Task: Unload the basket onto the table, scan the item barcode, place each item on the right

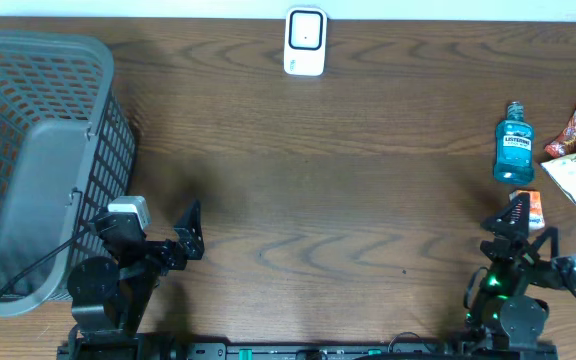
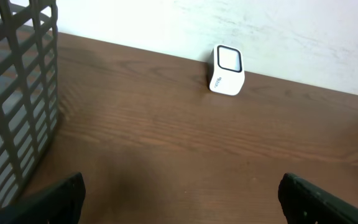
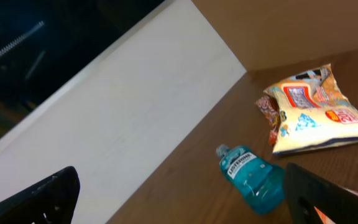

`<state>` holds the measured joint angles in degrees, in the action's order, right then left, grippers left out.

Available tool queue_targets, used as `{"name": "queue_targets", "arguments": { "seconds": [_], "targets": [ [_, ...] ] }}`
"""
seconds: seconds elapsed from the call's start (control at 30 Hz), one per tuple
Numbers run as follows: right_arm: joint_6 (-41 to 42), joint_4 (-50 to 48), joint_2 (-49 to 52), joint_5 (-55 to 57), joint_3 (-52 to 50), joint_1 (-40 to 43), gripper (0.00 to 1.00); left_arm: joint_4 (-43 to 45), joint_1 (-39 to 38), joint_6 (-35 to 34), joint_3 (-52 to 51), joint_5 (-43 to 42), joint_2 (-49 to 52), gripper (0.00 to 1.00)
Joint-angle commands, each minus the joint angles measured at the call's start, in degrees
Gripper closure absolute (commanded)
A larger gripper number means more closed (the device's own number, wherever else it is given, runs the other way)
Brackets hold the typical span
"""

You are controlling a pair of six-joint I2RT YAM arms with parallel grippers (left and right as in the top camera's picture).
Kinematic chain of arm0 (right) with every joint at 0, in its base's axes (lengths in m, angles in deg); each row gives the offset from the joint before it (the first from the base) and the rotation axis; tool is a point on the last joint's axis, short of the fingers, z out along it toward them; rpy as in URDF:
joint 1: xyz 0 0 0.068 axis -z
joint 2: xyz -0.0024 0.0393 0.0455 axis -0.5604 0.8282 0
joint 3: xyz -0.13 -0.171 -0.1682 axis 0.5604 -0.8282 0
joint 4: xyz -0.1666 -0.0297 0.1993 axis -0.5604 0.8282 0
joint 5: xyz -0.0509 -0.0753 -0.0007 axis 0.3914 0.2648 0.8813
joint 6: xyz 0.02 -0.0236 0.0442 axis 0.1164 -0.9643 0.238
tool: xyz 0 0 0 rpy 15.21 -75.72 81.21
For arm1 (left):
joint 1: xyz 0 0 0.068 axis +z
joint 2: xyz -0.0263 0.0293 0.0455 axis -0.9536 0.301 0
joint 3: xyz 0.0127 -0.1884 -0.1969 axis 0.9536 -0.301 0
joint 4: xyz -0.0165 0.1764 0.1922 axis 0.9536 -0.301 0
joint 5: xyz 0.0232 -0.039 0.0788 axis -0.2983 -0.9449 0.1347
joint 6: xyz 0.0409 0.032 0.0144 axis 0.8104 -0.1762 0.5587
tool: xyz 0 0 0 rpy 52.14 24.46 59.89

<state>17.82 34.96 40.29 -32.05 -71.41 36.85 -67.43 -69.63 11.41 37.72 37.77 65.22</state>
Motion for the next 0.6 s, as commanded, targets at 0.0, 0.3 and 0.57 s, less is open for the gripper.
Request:
{"name": "queue_targets", "arguments": {
  "seconds": [0.0,0.3,0.57],
  "targets": [
    [0.9,-0.5,-0.4,1.0,-2.8,0.1,0.01,0.1,-0.1,-0.1,0.0,-0.5,-0.2,0.01],
    [0.9,4.2,-0.4,1.1,-2.8,0.1,0.01,0.1,-0.1,-0.1,0.0,-0.5,-0.2,0.01],
    [-9.2,4.9,-0.4,-1.7,-2.8,0.2,0.01,0.1,-0.1,-0.1,0.0,-0.5,-0.2,0.01]
  ]
}}
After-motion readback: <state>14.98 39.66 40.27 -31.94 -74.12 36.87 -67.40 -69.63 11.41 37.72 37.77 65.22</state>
